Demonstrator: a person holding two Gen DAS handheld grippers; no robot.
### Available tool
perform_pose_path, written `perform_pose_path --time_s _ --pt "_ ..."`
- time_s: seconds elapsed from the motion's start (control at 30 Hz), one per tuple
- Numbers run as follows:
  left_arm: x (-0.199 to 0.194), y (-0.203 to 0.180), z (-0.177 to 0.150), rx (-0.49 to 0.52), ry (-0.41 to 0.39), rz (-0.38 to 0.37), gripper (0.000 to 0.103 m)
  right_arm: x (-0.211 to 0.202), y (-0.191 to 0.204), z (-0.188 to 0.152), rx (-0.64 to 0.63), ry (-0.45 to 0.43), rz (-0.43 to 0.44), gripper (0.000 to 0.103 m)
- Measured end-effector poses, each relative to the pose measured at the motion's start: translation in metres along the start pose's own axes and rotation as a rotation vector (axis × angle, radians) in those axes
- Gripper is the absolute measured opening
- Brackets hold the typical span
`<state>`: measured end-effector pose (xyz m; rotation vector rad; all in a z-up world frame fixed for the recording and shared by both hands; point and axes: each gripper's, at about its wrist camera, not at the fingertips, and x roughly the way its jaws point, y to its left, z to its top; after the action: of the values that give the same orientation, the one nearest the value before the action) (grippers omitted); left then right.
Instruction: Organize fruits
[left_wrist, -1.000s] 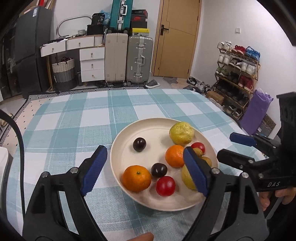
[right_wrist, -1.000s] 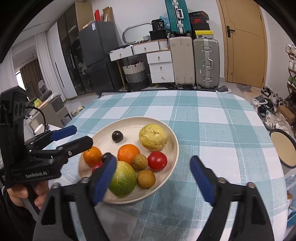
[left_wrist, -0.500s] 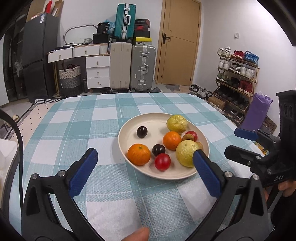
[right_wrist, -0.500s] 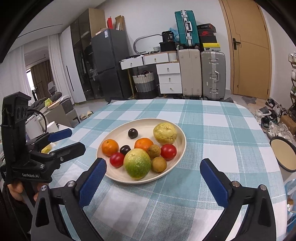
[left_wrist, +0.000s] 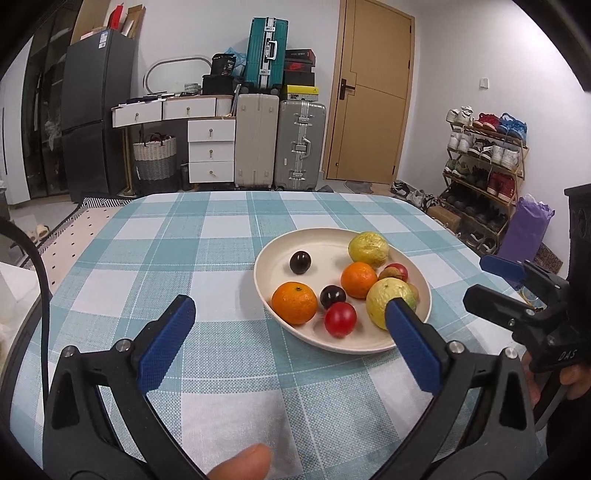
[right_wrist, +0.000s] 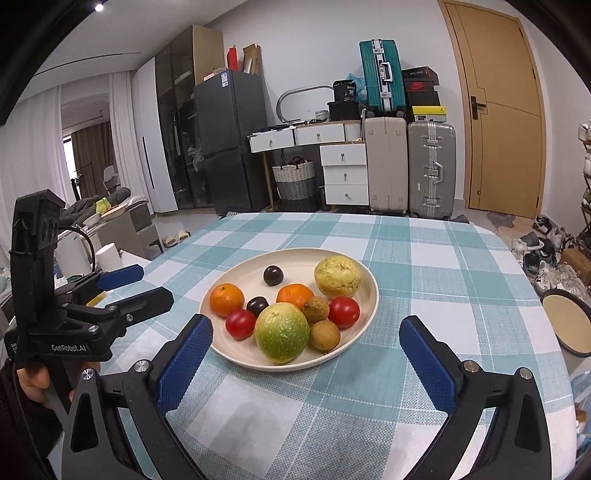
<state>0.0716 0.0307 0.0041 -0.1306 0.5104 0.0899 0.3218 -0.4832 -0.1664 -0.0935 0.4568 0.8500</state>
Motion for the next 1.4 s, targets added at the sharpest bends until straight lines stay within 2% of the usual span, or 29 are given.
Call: perform_pose_path --time_s 0.47,1.4 --pt "-0.0001 -0.0031 0.0003 0.009 -0.021 -0.002 0.103 -0.0072 0.0023 -0.0006 -0.012 -0.039 0.003 0.103" --pt "-0.0016 -0.0030 0.0002 0.005 -0.026 -0.006 0.103 -0.0076 0.0027 -0.0005 -0.008 -0.043 0.007 0.103"
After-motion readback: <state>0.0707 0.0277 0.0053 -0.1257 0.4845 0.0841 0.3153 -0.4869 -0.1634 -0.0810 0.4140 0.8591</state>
